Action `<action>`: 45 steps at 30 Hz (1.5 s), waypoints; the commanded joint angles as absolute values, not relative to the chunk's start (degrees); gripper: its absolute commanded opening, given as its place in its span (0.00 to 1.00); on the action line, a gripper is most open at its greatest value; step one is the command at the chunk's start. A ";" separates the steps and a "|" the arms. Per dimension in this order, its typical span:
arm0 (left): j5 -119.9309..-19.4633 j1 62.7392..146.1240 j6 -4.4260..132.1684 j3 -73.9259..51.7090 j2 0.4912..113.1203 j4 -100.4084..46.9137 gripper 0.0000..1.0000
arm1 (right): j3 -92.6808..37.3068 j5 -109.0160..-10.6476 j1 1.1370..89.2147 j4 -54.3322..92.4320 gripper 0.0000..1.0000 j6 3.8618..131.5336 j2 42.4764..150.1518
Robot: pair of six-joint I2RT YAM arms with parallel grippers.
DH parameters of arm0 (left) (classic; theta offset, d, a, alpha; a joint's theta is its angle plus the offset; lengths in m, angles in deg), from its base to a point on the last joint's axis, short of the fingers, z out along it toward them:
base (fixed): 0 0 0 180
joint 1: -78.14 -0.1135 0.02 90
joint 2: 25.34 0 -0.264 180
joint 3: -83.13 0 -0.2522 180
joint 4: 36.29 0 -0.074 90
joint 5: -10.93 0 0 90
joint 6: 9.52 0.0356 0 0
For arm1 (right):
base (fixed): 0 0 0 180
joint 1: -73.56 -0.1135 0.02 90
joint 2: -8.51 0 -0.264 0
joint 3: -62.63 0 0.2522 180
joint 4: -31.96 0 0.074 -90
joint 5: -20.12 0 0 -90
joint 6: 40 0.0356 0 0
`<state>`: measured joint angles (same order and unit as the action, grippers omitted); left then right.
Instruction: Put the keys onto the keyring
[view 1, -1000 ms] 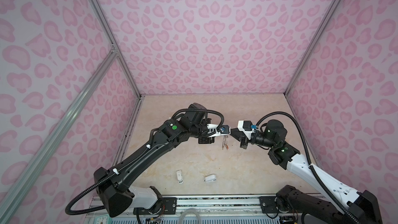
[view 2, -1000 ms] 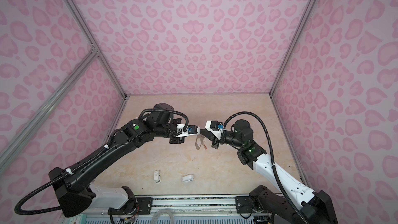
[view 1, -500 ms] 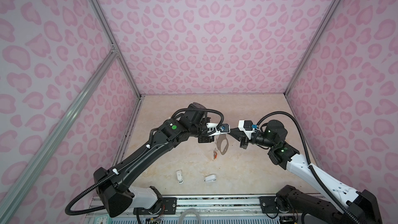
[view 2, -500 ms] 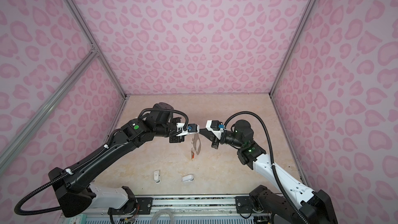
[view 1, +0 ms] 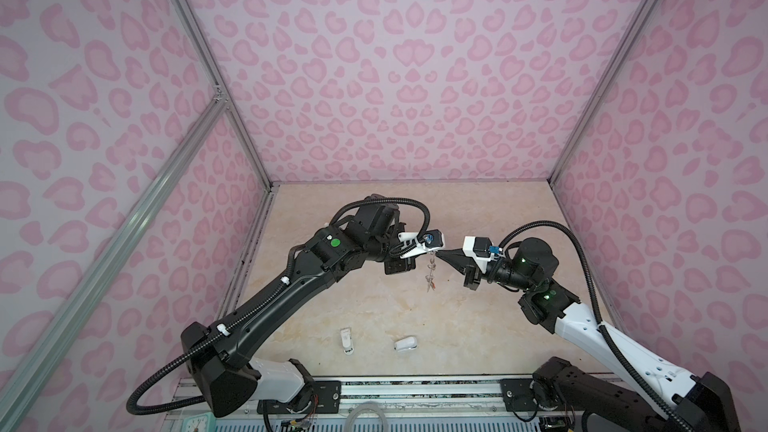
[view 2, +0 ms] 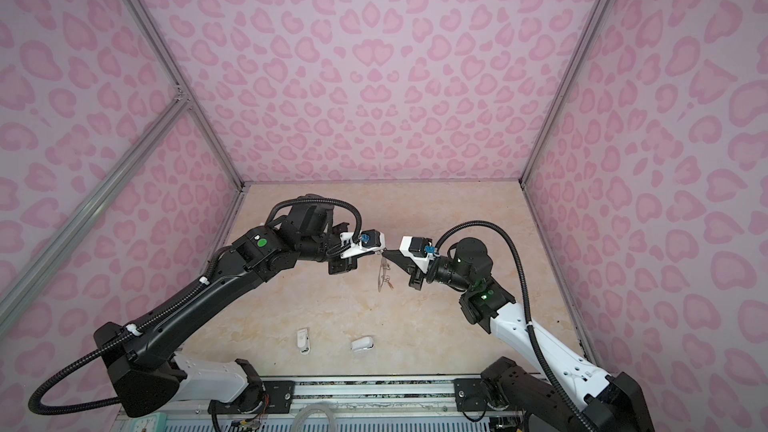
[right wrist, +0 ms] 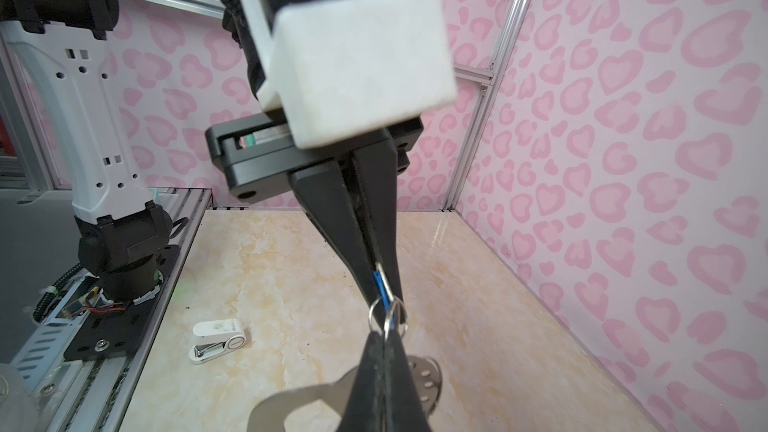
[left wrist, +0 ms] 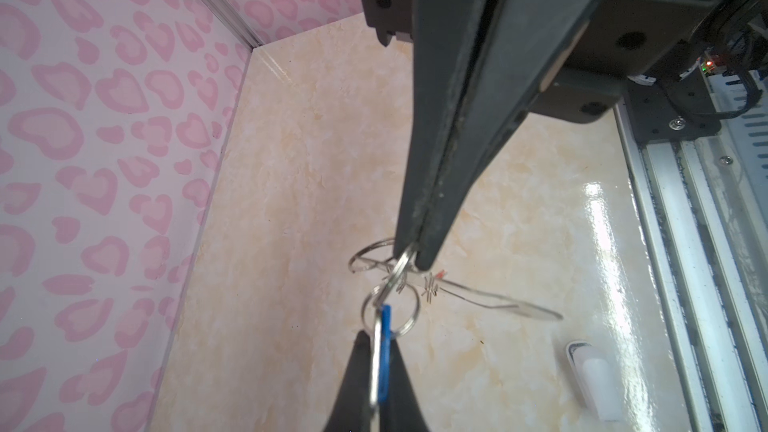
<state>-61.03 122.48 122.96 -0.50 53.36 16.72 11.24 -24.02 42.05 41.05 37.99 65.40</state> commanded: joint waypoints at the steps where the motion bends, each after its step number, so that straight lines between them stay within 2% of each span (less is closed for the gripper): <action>1: -58.75 122.61 121.83 1.29 53.93 15.31 0.04 | 10.92 -23.58 41.92 38.25 0.00 35.94 65.47; 15: -59.11 123.45 120.12 1.27 54.13 13.42 0.03 | 16.49 -25.03 43.92 52.81 0.00 45.66 63.53; 26: -60.75 123.96 126.16 2.03 53.20 15.58 0.03 | 16.43 -22.17 45.97 48.95 0.00 44.73 62.87; 37: -69.57 126.43 135.64 3.29 55.33 19.83 0.04 | 15.86 -19.19 46.24 51.41 0.00 44.99 64.41; 45: -68.44 126.66 137.57 1.48 53.91 16.51 0.04 | 16.16 -19.00 46.35 53.88 0.00 45.47 64.21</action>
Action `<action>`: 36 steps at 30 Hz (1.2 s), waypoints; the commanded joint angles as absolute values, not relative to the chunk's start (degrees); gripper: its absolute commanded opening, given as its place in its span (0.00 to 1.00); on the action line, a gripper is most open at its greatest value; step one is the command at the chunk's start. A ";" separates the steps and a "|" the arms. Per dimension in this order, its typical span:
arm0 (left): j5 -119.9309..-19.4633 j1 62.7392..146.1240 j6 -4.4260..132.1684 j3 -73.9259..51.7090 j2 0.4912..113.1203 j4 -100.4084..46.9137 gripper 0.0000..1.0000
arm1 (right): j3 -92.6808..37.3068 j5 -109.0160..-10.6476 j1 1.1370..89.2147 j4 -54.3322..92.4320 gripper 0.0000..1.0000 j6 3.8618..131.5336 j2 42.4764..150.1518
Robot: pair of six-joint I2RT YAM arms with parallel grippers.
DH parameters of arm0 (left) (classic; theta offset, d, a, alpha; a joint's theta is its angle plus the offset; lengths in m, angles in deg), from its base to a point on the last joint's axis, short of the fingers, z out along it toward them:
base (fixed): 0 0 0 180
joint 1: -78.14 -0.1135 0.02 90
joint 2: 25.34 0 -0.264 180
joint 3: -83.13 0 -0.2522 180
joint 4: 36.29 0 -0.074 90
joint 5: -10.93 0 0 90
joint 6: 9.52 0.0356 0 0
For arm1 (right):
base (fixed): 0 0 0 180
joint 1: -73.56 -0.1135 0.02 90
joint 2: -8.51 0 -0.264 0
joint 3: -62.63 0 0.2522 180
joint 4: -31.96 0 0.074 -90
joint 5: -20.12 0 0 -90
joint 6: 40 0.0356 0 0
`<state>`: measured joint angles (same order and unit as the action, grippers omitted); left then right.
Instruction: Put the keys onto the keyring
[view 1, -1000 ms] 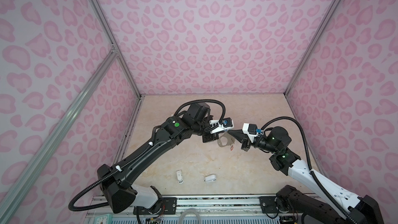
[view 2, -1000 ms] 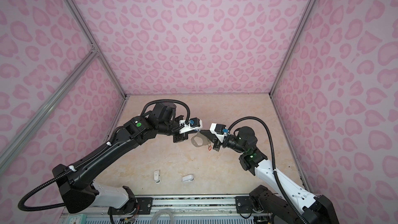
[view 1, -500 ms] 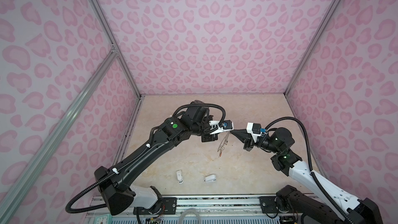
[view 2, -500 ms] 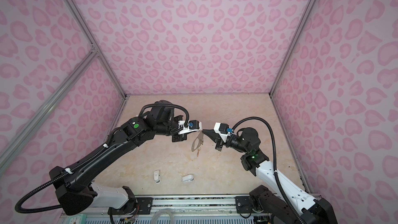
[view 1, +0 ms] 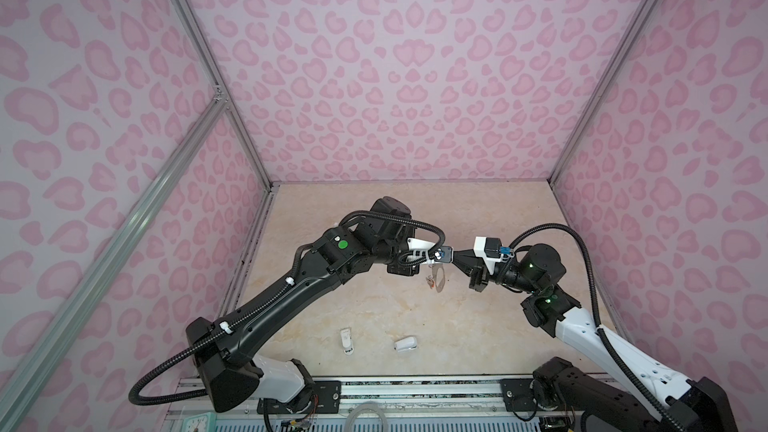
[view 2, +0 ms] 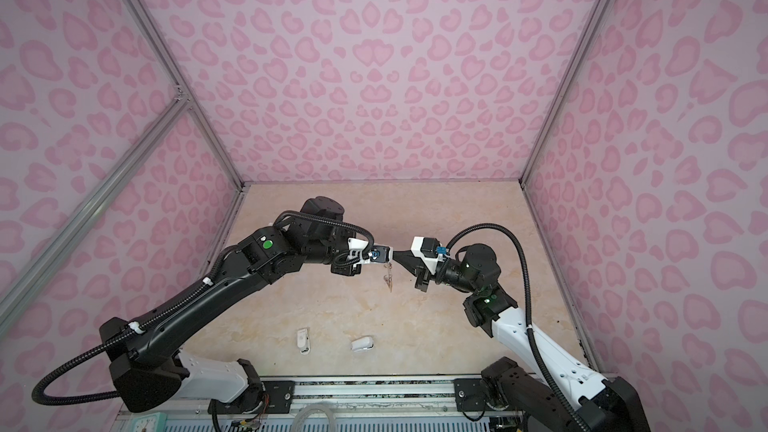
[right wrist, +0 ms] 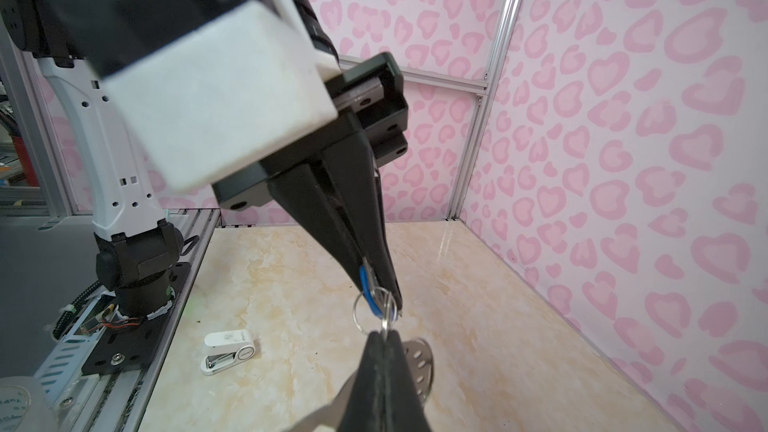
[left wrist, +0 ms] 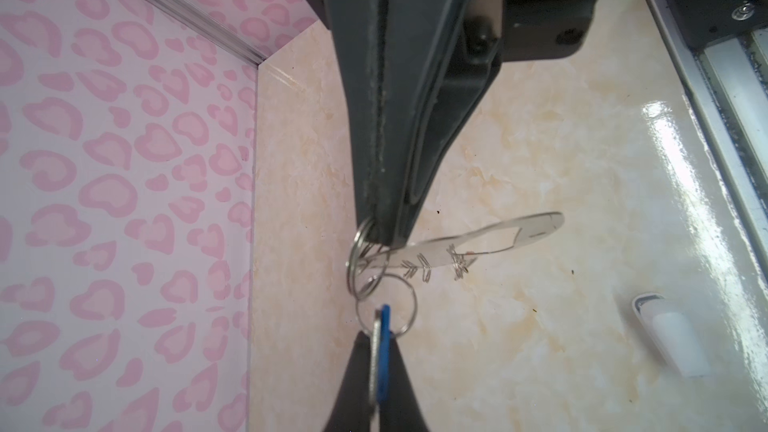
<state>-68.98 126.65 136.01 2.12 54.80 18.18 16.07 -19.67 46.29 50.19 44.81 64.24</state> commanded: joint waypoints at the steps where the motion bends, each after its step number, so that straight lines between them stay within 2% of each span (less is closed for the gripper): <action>1: -67.69 126.66 137.41 1.13 53.80 15.93 0.03 | 16.19 -18.95 46.39 54.54 0.00 45.77 64.24; 12: -61.73 125.85 133.68 -0.22 53.26 11.85 0.03 | 16.17 -17.08 46.38 55.94 0.00 47.10 64.96; 28: -62.27 124.70 129.36 1.81 54.14 10.78 0.04 | 17.92 -17.24 47.15 57.01 0.00 48.51 62.50; 36: -58.03 124.96 128.20 2.29 54.19 10.96 0.04 | 18.54 -17.59 47.19 57.03 0.00 48.15 61.16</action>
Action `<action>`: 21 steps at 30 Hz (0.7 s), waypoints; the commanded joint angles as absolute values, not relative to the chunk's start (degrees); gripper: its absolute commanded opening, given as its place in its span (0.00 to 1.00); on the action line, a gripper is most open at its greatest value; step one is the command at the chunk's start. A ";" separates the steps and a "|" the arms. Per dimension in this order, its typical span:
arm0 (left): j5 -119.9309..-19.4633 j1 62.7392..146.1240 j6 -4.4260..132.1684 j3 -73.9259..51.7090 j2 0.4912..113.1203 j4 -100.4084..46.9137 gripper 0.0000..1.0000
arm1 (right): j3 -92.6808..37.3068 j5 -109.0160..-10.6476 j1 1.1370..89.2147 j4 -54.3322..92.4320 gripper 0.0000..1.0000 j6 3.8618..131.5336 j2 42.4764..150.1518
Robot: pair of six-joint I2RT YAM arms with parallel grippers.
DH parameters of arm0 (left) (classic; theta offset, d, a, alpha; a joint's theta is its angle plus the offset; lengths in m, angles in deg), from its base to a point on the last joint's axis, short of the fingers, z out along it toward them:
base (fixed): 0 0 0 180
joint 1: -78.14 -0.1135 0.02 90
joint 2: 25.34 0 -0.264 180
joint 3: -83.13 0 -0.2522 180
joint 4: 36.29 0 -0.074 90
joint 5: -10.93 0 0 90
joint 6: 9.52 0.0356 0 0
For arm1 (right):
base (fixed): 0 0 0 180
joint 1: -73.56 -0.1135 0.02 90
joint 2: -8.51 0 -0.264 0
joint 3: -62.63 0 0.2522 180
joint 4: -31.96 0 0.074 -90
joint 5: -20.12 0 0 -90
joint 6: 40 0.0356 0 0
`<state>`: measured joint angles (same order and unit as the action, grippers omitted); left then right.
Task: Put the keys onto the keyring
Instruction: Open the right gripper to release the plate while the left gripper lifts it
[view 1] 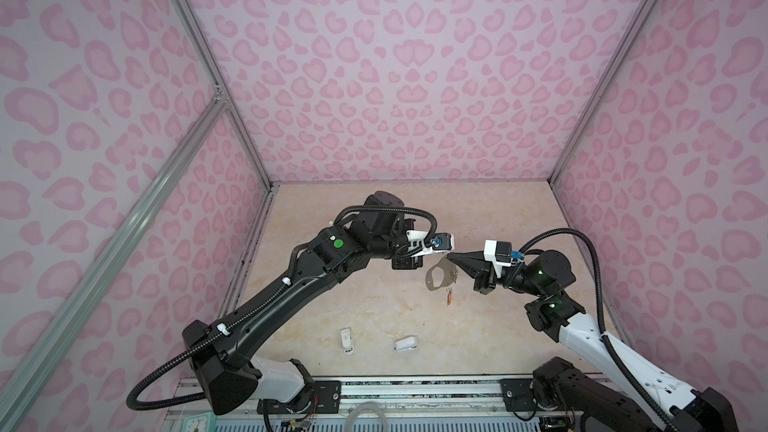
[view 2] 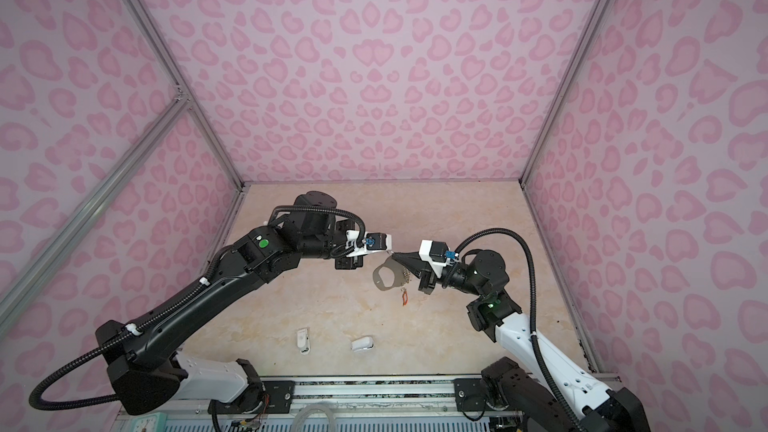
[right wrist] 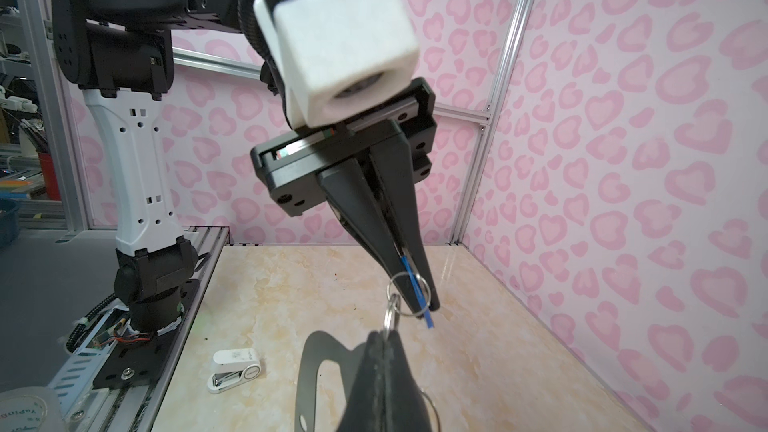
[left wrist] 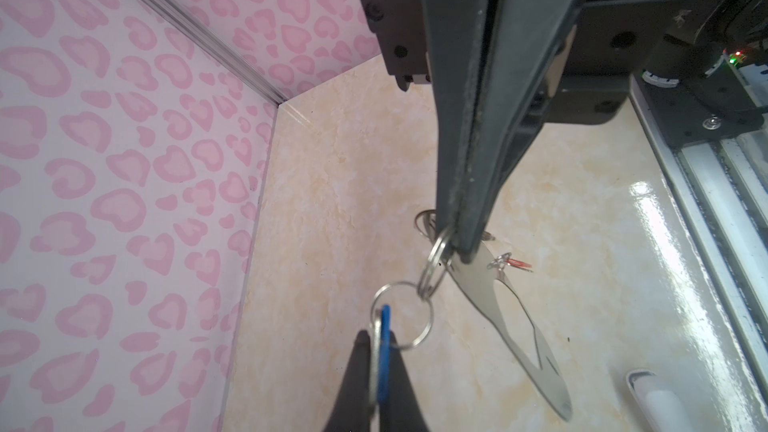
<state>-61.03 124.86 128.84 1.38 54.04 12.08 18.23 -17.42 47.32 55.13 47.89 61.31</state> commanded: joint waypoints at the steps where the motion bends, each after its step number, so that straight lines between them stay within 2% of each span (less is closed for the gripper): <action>1: -57.55 125.07 128.21 2.32 54.09 10.96 0.03 | 18.54 -17.62 47.29 56.96 0.00 48.07 61.23; 10: -62.04 126.81 130.29 3.86 54.53 12.42 0.03 | 15.91 -17.21 47.27 43.46 0.00 42.33 61.07; 16: -63.69 126.88 129.49 4.34 55.07 13.07 0.04 | 17.13 -18.69 49.07 41.01 0.00 41.63 60.30; 21: -66.68 127.01 125.52 5.60 58.54 12.97 0.03 | 16.62 -24.61 51.63 33.08 0.27 37.31 57.91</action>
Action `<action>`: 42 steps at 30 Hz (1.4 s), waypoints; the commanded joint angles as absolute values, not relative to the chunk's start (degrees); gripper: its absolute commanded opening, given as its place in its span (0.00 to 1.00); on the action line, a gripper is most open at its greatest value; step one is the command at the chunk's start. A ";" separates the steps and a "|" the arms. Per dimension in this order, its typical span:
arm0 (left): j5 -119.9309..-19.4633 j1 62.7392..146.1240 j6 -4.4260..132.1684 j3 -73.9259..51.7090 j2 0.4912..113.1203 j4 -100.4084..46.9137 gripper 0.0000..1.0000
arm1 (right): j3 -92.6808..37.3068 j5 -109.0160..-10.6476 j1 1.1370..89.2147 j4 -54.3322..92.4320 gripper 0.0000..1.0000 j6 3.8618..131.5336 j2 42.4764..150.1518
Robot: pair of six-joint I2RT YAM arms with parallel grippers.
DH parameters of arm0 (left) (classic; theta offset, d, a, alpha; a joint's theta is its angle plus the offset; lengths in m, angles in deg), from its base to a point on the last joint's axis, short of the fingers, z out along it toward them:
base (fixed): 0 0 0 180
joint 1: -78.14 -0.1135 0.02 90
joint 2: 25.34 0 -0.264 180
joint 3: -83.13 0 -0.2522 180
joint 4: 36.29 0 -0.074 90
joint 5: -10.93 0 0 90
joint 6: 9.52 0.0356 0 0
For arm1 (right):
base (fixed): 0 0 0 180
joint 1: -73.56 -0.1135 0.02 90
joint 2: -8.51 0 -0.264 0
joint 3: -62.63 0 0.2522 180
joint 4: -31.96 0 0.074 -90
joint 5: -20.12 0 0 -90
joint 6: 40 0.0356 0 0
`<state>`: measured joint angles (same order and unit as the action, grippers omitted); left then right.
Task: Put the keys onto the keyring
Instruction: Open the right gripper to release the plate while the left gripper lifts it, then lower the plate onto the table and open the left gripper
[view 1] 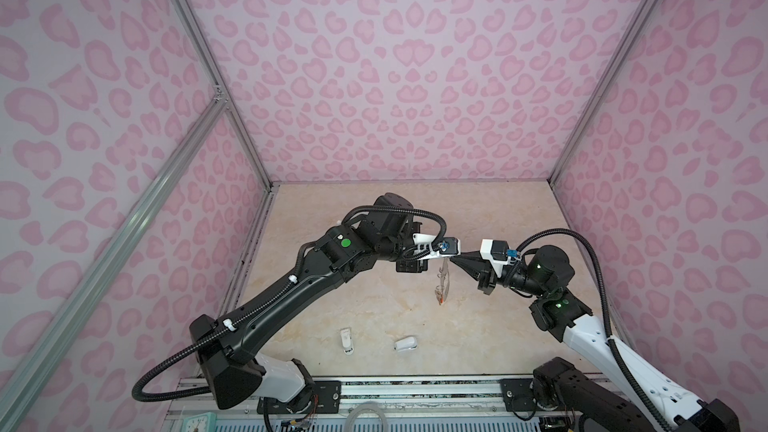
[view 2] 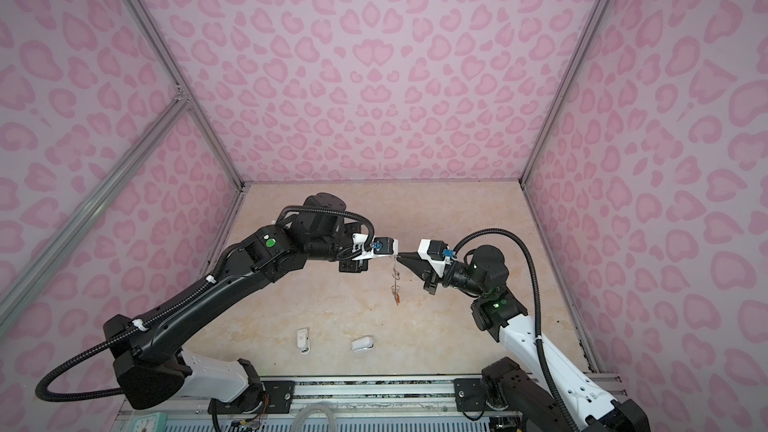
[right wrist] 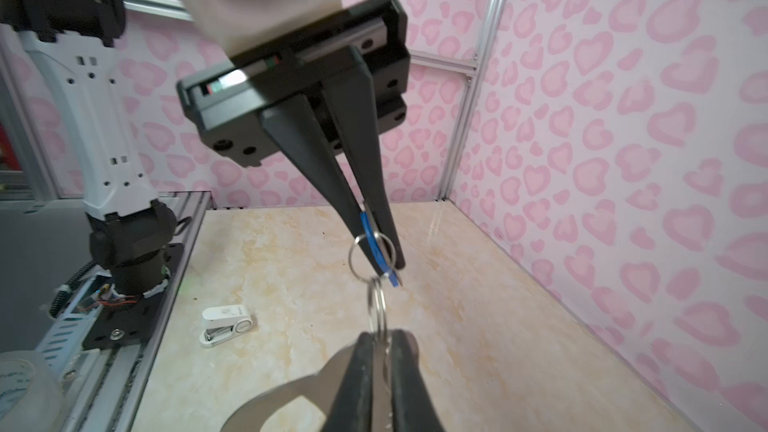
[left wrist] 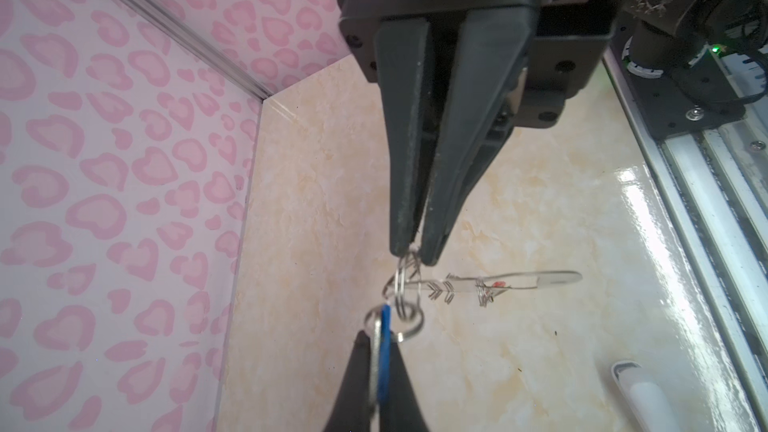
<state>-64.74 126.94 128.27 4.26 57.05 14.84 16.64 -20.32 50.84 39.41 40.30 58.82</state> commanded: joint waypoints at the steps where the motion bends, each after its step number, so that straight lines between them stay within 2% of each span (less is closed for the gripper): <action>1: -67.43 127.14 123.98 6.17 59.81 12.42 0.03 | 16.20 -26.81 52.37 30.38 0.30 35.49 57.23; 7: -70.52 128.29 113.91 13.16 69.37 7.52 0.03 | 15.73 -51.53 56.10 22.05 0.40 30.72 50.90; 10: -68.74 129.09 109.76 18.30 75.03 5.62 0.04 | 14.46 -60.15 59.77 19.73 0.43 29.96 49.47; 13: -66.68 129.21 106.53 21.44 80.13 2.30 0.03 | 12.70 -60.79 63.95 16.51 0.43 29.86 49.96; 20: -66.74 126.09 104.71 22.47 88.29 0.68 0.03 | 15.50 -61.93 64.64 15.11 0.43 31.77 48.77; 32: -67.44 118.67 114.43 4.53 83.56 5.17 0.03 | 20.83 -60.48 64.60 14.87 0.44 33.80 45.86; 42: -71.90 113.56 120.50 -4.33 81.74 11.16 0.03 | 20.83 -56.41 64.59 15.51 0.44 33.56 50.71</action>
<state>-70.99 114.59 117.80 -3.41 82.47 8.37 20.68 -58.57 64.63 15.00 33.09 49.70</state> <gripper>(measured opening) 0.069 0.438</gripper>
